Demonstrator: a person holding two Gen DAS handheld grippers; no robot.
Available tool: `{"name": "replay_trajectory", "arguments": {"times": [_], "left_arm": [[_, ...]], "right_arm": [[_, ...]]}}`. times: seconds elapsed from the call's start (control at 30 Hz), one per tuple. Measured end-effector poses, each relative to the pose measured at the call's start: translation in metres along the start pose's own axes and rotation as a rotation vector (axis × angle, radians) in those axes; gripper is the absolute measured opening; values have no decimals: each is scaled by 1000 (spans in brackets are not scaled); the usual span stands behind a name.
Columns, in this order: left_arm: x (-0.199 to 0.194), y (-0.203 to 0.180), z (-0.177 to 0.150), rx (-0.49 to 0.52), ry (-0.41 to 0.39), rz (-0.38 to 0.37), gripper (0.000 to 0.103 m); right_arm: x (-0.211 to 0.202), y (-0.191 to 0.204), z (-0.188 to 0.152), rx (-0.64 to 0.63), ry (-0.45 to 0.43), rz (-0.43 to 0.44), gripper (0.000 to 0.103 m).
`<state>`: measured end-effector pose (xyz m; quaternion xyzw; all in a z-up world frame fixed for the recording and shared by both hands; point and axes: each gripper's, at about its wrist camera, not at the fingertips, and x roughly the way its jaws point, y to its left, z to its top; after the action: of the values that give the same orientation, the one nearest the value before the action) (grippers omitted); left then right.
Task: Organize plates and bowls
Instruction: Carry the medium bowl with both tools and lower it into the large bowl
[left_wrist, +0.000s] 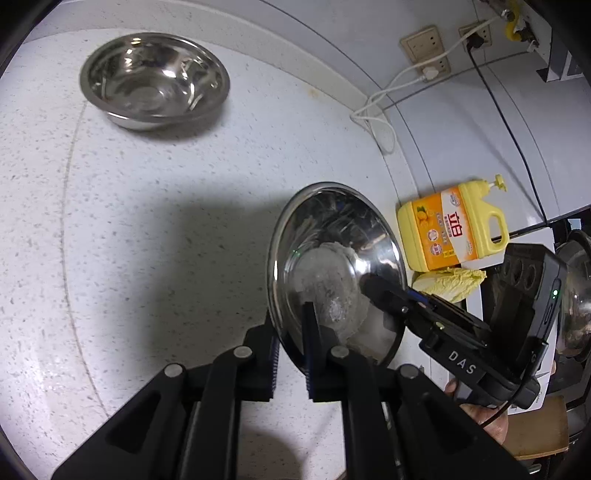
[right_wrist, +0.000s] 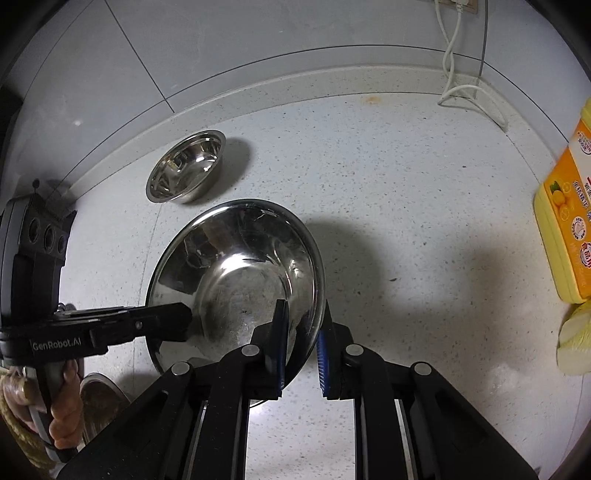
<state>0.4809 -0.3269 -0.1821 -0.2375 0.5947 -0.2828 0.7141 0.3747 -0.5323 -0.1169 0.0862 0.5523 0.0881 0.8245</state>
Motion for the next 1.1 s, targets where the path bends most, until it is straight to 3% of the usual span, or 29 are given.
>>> {"name": "replay_trajectory", "arguments": {"times": [0.3, 0.73, 1.1], "left_arm": [[3, 5, -21, 14, 54, -18, 10], [18, -7, -52, 65, 128, -68, 9], [17, -30, -54, 158, 116, -58, 9]], "right_arm": [[4, 4, -17, -14, 4, 14, 13], [-17, -4, -58, 33, 10, -32, 13], [-33, -20, -83, 132, -31, -45, 13]]}}
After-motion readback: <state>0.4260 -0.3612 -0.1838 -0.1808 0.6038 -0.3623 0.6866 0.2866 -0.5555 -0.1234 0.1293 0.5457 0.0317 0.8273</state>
